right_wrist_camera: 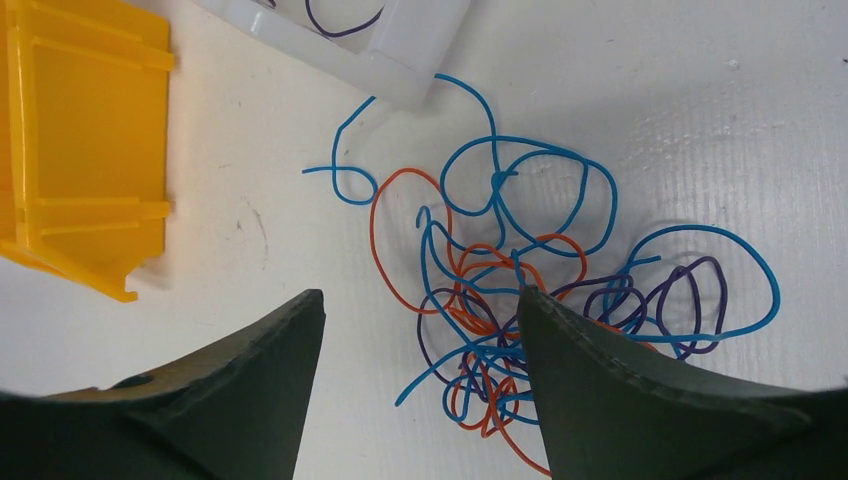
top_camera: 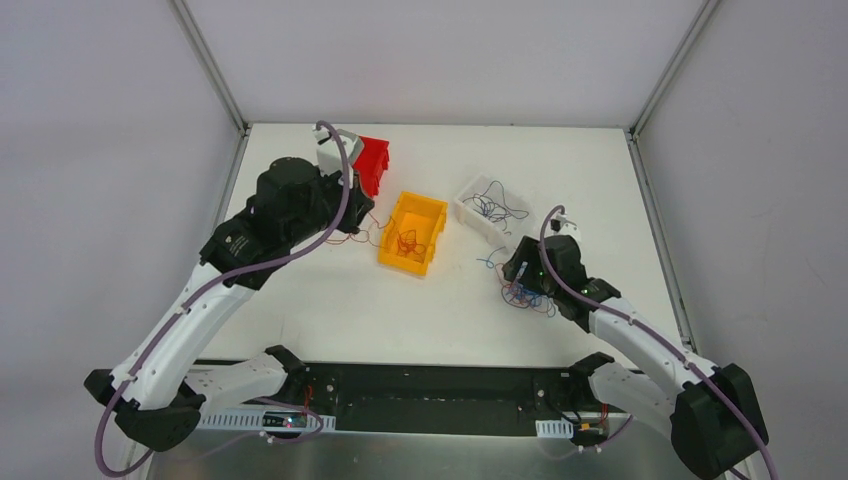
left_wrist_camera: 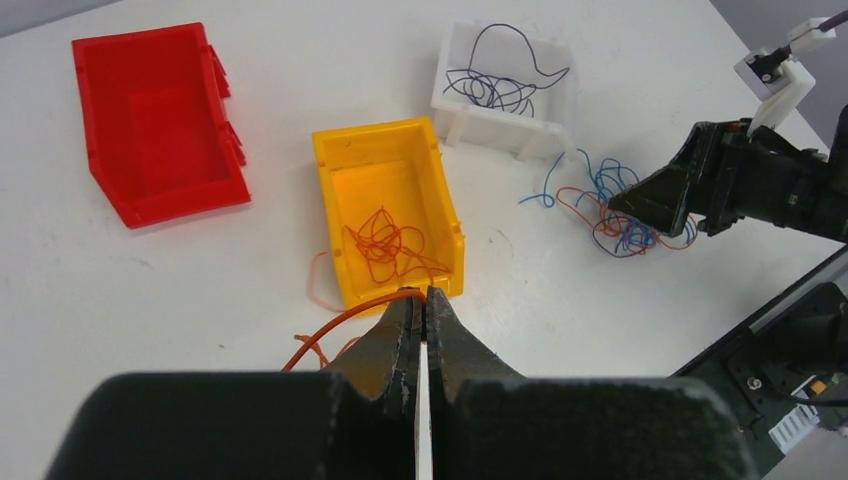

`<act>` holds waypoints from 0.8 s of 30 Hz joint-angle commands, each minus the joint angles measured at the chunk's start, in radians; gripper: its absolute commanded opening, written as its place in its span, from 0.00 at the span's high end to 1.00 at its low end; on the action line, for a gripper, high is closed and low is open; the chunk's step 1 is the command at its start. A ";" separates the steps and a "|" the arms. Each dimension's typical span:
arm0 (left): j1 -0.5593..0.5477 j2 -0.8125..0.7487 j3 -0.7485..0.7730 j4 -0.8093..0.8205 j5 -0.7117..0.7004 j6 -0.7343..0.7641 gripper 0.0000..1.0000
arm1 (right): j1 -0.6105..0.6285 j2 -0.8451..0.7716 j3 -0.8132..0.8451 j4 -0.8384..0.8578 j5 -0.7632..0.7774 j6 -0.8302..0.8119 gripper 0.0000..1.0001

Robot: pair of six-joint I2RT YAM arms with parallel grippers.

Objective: Untangle the cables

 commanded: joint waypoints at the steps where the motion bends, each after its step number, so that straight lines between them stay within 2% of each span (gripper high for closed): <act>1: 0.005 0.066 0.064 0.081 0.068 -0.029 1.00 | 0.001 -0.051 -0.011 0.046 -0.009 -0.013 0.26; 10: 0.005 0.273 0.084 0.191 0.037 -0.071 1.00 | 0.000 -0.094 -0.039 0.073 -0.019 -0.010 0.25; 24: 0.006 0.476 0.203 0.232 0.025 -0.062 1.00 | 0.000 -0.109 -0.060 0.097 -0.042 -0.002 0.25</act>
